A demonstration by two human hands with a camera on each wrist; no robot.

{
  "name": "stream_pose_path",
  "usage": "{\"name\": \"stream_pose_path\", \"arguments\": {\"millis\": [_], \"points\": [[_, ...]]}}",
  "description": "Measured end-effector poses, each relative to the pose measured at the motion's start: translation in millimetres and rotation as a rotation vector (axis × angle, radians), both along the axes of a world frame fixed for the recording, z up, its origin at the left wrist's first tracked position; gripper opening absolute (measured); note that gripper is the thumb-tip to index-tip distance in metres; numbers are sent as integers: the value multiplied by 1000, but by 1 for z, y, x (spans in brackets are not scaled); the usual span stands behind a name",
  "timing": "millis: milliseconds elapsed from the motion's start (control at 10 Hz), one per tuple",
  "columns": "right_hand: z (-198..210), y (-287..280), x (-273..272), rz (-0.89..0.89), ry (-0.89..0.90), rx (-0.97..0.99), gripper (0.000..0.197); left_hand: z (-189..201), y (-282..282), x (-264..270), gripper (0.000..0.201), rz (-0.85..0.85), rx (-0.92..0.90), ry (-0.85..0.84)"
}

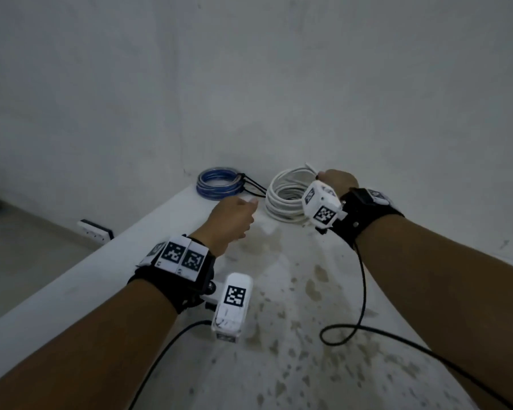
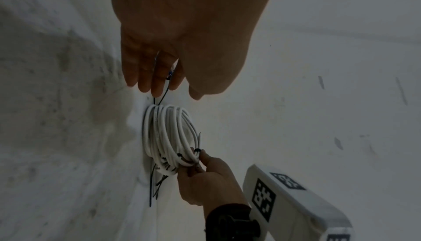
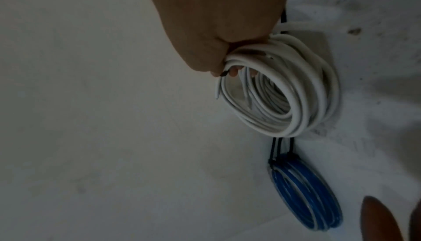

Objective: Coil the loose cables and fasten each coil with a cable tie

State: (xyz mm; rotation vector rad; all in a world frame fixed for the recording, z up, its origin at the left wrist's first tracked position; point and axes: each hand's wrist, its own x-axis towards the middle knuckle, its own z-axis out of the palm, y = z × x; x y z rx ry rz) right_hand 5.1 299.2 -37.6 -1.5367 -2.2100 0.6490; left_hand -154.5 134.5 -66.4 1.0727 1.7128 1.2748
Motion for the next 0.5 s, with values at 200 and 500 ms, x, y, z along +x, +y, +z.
{"name": "stream_pose_path", "arguments": {"millis": [200,500], "points": [[7,-18,-1,-51,-323,203,42,-11,3,-1,25,-12,-9,83],[-6,-33,28,48,-569,321,23,-13,-8,15,25,-65,-23,192]]}}
